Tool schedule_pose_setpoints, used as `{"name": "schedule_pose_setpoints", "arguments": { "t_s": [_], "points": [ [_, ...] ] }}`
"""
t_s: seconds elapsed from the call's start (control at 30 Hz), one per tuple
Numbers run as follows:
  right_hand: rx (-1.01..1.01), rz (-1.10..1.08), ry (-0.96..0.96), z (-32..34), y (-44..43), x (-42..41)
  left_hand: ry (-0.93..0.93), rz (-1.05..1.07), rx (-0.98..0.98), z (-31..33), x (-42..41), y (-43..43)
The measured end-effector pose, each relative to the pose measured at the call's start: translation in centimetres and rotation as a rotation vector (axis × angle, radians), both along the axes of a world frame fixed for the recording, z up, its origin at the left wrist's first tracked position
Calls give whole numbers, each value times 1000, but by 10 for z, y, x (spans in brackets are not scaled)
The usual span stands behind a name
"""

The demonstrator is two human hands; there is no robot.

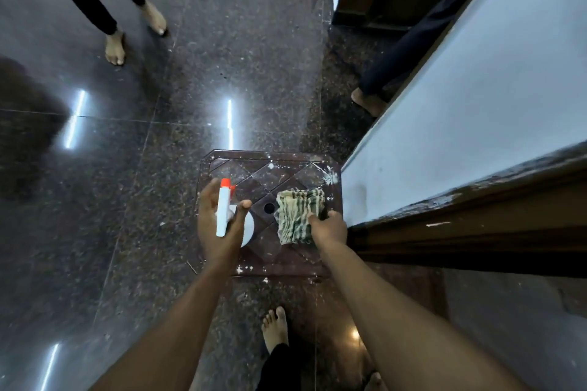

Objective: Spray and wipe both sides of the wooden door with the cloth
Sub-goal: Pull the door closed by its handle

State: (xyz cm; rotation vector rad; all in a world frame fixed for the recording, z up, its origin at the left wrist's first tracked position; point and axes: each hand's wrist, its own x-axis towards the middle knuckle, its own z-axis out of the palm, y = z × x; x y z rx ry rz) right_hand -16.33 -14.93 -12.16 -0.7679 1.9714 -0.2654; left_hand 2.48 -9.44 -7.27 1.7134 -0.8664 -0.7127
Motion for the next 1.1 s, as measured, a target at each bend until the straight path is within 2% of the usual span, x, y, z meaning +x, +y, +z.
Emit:
{"name": "schedule_pose_setpoints", "arguments": {
  "t_s": [0.07,0.17,0.2,0.3,0.4,0.5,0.6,0.7,0.83,0.93,1.03,1.1],
  "points": [
    [-41,67,19,15,10,-13,-21,51,153,-4,2,12],
    [-83,199,29,42,31,-37,-61,157,562,-10,-1,38],
    [-105,229,28,54,42,-50,-76,130,635,-9,-7,49],
    [-159,313,29,86,74,-84,-30,-141,707,-2,-36,77],
    [-172,362,48,111,112,-132,-191,-432,751,38,-105,98],
    [-196,356,90,145,156,-193,-325,-714,661,87,-187,110],
    [-207,317,114,181,199,-268,-430,-910,540,130,-275,110],
    [-267,176,102,210,243,-357,-410,-1060,433,179,-377,110],
    [-335,13,213,223,277,-478,-394,-1157,233,246,-513,108],
    [-457,-88,371,303,296,-530,-454,-1188,85,287,-603,100],
    [-536,-155,685,347,308,-586,-585,-1202,-81,324,-685,87],
    [-581,-189,793,366,310,-618,-591,-1230,-199,341,-737,76]
  ]
}}
